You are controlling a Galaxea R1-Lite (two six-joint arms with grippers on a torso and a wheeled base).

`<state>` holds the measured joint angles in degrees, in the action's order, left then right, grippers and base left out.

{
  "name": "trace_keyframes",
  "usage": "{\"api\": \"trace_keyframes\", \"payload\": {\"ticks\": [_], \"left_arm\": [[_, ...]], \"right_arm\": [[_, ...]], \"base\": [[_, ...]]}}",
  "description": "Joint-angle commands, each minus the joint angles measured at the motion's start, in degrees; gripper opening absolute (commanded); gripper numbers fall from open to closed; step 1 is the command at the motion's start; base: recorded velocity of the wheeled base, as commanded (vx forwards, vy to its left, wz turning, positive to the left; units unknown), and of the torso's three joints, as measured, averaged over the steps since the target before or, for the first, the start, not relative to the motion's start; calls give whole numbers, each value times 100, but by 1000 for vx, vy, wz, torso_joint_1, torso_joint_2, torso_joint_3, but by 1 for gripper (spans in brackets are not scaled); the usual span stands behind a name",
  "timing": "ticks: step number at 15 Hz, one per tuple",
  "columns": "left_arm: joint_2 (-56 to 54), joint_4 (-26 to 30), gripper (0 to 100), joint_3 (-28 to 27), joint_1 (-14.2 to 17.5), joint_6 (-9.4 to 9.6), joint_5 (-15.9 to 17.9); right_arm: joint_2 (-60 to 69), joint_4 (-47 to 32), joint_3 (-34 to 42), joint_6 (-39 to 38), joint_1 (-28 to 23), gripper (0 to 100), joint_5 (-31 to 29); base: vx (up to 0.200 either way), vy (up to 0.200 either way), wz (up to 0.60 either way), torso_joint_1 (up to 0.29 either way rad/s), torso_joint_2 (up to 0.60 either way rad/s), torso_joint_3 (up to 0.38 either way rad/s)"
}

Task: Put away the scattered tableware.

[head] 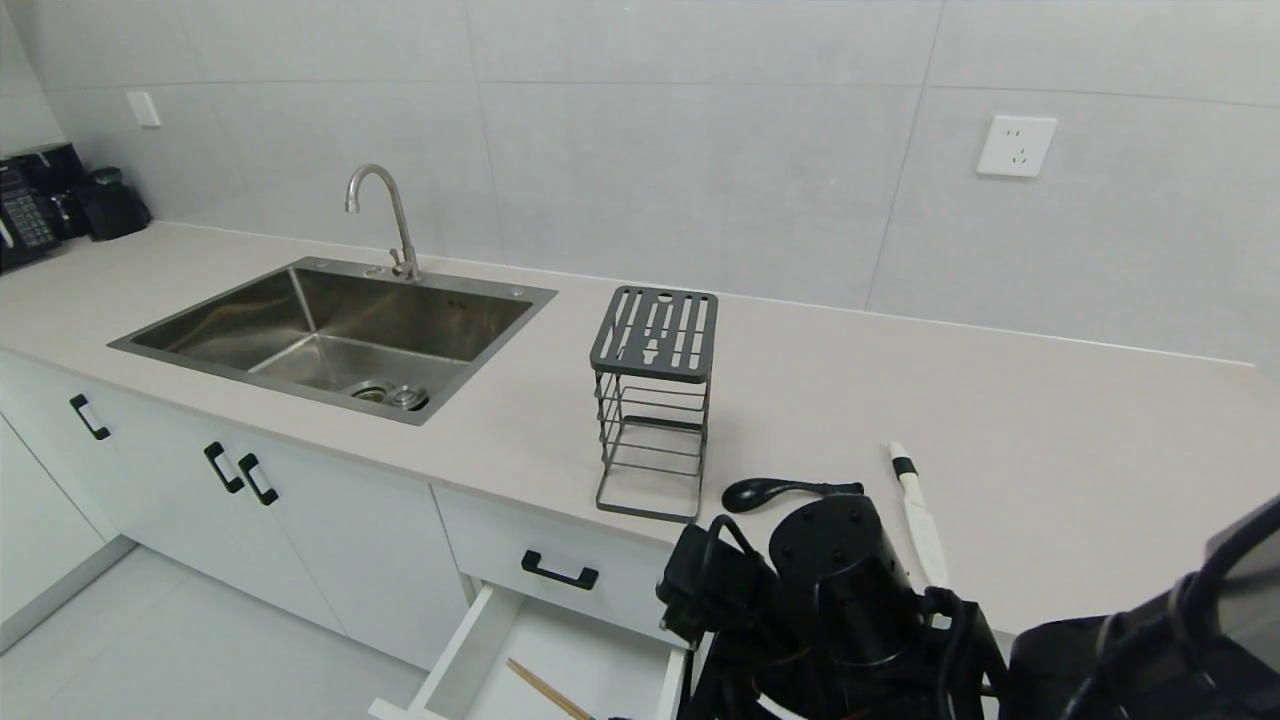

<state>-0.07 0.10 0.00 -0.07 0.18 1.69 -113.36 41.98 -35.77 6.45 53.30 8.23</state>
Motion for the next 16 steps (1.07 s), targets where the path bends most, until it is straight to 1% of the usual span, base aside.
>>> {"api": "trace_keyframes", "payload": {"ticks": [1,3,5,8,9,11,13,14,16], "left_arm": [[7,-1,100,0,-1,-1,-2],[7,-1,100,0,-1,-1,6],[7,-1,100,0,-1,-1,-2],[7,-1,100,0,-1,-1,-2],[7,-1,100,0,-1,-1,6],[7,-1,100,0,-1,-1,-2],[7,-1,100,0,-1,-1,-2],[7,-1,100,0,-1,-1,-2],[7,-1,100,0,-1,-1,-2]], "right_arm": [[-90,73,-71,6,-302,100,47],[51,152,-18,-47,-654,100,-14],[95,302,79,-241,-812,100,-23],[139,372,123,-267,-1410,100,-41],[156,363,131,-249,-1805,100,-41],[191,337,131,-205,-2236,100,-32],[165,310,123,120,-2667,100,12],[139,275,114,225,-2807,100,21],[-46,258,44,278,-2904,100,56]], "base": [[0,0,0,0,0,0],[0,0,0,0,0,0],[0,0,0,0,0,0],[0,0,0,0,0,0],[0,0,0,0,0,0],[0,0,0,0,0,0],[0,0,0,0,0,0],[0,0,0,0,0,0],[0,0,0,0,0,0]]}}
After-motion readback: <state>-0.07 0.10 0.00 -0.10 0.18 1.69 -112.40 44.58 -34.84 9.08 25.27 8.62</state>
